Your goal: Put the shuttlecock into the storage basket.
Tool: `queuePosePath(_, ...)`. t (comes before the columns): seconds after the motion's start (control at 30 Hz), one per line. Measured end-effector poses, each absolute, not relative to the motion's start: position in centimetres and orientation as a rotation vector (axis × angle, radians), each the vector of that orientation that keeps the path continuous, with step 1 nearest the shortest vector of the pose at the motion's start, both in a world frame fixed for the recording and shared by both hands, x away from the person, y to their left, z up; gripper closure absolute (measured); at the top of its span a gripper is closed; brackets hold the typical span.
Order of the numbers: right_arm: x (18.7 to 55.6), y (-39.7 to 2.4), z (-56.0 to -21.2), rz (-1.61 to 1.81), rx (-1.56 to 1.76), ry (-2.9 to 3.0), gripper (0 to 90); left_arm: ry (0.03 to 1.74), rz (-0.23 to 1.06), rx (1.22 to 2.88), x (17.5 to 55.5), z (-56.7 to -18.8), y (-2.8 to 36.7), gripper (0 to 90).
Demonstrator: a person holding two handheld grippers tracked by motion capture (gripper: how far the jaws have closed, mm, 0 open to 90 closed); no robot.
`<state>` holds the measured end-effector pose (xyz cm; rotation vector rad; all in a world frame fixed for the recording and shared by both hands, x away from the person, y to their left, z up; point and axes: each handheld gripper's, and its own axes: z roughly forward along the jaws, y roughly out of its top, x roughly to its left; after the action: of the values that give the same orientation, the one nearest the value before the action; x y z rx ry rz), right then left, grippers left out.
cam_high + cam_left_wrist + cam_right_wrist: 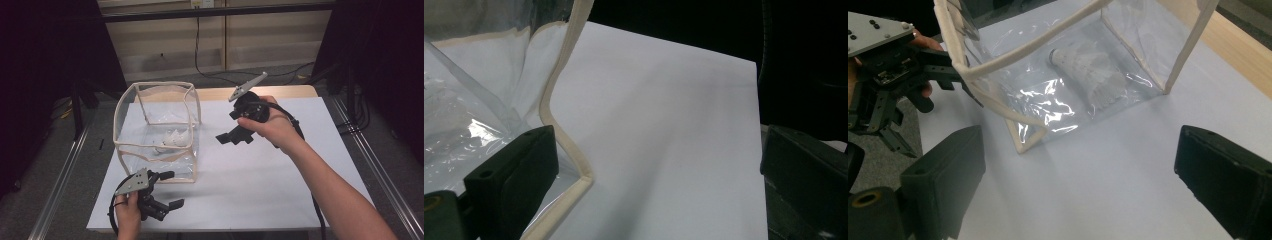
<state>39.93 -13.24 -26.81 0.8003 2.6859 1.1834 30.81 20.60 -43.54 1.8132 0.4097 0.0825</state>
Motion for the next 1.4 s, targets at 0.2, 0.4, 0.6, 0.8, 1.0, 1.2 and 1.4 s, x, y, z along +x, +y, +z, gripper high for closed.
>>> queuePosePath(0.2, 39.5, -14.5, -27.8, 1.18, 0.814, 2.682, 5.7, 0.41, 0.081, 1.813, 30.8, -43.5, 20.5, 2.3)
queuePosePath(0.4, 39.0, -15.7, -28.5, 1.191, 0.824, 2.67, 5.8, 0.408, 0.082, 1.814, 30.8, -43.6, 20.5, 2.3)
queuePosePath(0.6, 38.5, -16.6, -29.2, 1.205, 0.82, 2.67, 5.8, 0.409, 0.081, 1.813, 30.9, -43.6, 20.5, 2.3)
queuePosePath(0.8, 38.1, -17.5, -30.3, 1.224, 0.828, 2.669, 5.8, 0.411, 0.082, 1.814, 30.8, -43.6, 20.5, 2.3)
queuePosePath(1.0, 37.7, -18.7, -31.4, 1.23, 0.845, 2.664, 5.7, 0.412, 0.083, 1.812, 30.9, -43.6, 20.6, 2.4)
queuePosePath(1.2, 37.2, -19.9, -32.7, 1.228, 0.86, 2.655, 5.7, 0.41, 0.084, 1.814, 30.8, -43.6, 20.5, 2.3)
queuePosePath(1.4, 36.7, -20.9, -33.6, 1.248, 0.865, 2.647, 5.8, 0.411, 0.083, 1.812, 30.9, -43.6, 20.5, 2.4)
